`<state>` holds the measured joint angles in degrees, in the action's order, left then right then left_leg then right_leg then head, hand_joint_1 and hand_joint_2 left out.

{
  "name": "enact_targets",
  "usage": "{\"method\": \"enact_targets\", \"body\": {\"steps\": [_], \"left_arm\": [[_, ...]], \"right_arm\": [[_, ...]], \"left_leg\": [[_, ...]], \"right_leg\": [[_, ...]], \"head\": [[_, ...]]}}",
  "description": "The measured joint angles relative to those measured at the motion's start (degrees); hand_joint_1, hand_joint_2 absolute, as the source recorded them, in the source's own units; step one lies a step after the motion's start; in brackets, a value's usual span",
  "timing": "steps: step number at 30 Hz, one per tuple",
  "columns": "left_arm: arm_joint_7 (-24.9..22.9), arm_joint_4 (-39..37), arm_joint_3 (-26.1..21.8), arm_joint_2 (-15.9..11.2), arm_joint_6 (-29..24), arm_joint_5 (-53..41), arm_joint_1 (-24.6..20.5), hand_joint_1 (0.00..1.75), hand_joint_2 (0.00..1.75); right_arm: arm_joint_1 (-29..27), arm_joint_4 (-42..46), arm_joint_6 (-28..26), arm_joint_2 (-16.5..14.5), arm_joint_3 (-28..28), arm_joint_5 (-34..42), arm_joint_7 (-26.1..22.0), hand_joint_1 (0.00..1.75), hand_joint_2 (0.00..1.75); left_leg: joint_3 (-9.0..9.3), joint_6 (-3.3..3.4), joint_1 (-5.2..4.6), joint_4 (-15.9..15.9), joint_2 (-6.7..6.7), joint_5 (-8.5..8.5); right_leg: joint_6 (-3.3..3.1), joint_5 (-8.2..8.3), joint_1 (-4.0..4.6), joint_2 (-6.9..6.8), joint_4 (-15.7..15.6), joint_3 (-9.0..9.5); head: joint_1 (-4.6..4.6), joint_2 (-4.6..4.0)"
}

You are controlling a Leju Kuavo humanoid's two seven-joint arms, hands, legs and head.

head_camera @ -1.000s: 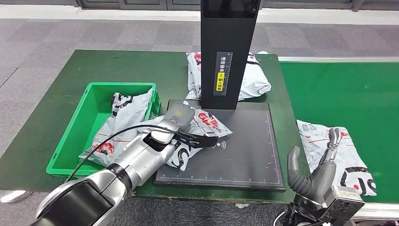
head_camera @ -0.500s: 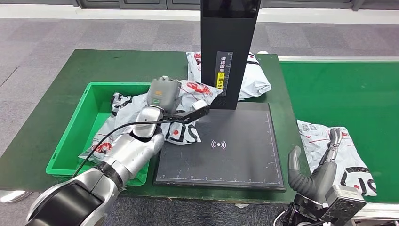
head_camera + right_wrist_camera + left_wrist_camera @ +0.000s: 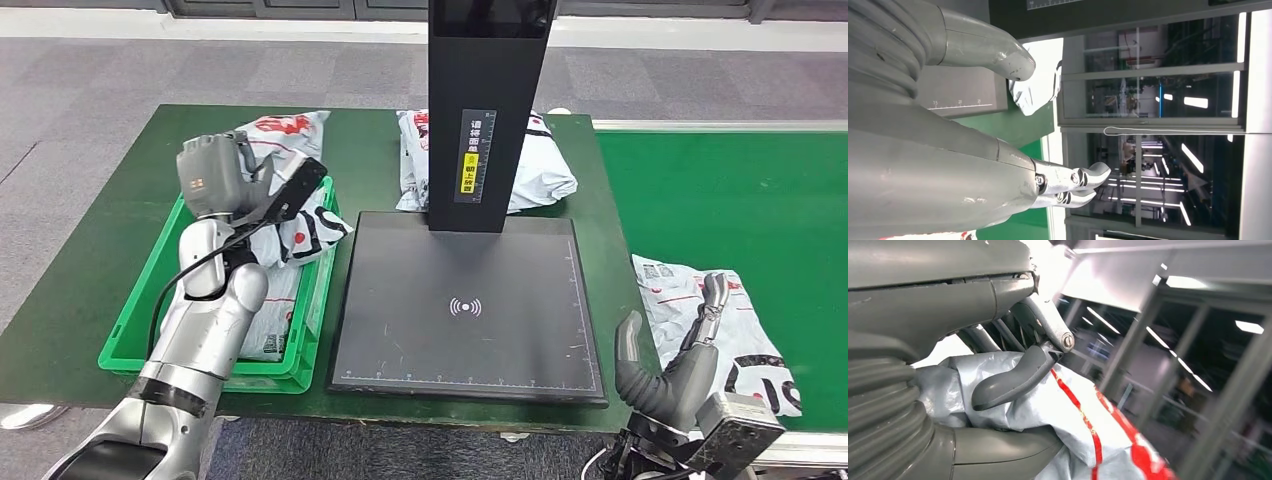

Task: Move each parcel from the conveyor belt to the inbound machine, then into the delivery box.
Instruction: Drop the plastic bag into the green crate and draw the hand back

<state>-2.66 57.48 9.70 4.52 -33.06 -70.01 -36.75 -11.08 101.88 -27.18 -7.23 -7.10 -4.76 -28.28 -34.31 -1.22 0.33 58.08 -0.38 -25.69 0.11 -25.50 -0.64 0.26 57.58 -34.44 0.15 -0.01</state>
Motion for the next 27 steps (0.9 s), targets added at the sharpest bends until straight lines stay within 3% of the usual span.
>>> {"method": "enact_targets", "body": {"steps": [9, 18, 22, 27], "left_arm": [[-2.59, 6.39, -7.84, -3.33, -3.04, -3.19, 2.74, 1.75, 1.75], [-4.4, 8.26, -11.29, -4.91, -3.84, -7.4, 4.0, 1.75, 1.75], [-5.78, 7.24, -12.83, -5.48, -1.45, -8.68, 4.01, 0.0, 0.0], [-6.41, 1.85, -13.5, -5.46, 4.56, -8.64, 3.32, 0.0, 0.0]], "right_arm": [[-0.64, 0.0, -0.78, 0.58, 0.0, 0.06, 0.18, 0.0, 1.75], [-0.57, 0.0, -0.85, 0.87, 0.0, 0.52, 0.16, 0.0, 1.75], [-0.52, 0.0, -0.71, 0.92, 0.0, 0.57, 0.13, 0.0, 1.75], [-0.19, 0.0, -0.22, 0.94, 0.0, -0.02, 0.23, 0.0, 1.75]], "left_leg": [[-0.01, 0.0, 0.0, 0.0, 0.0, 0.0], [-0.02, 0.0, 0.02, 0.0, -0.01, 0.0], [-0.01, 0.0, 0.02, 0.0, -0.02, 0.0], [0.0, -0.01, 0.02, 0.01, -0.01, 0.01]], "right_leg": [[0.0, -0.01, 0.01, 0.0, 0.0, -0.02], [-0.01, 0.0, 0.01, -0.02, -0.01, -0.01], [-0.01, -0.01, 0.01, -0.02, -0.02, -0.02], [-0.01, 0.0, 0.02, -0.02, -0.02, -0.05]], "head": [[0.0, 0.0], [0.0, 0.01], [-0.01, 0.01], [0.0, 0.0]]}}
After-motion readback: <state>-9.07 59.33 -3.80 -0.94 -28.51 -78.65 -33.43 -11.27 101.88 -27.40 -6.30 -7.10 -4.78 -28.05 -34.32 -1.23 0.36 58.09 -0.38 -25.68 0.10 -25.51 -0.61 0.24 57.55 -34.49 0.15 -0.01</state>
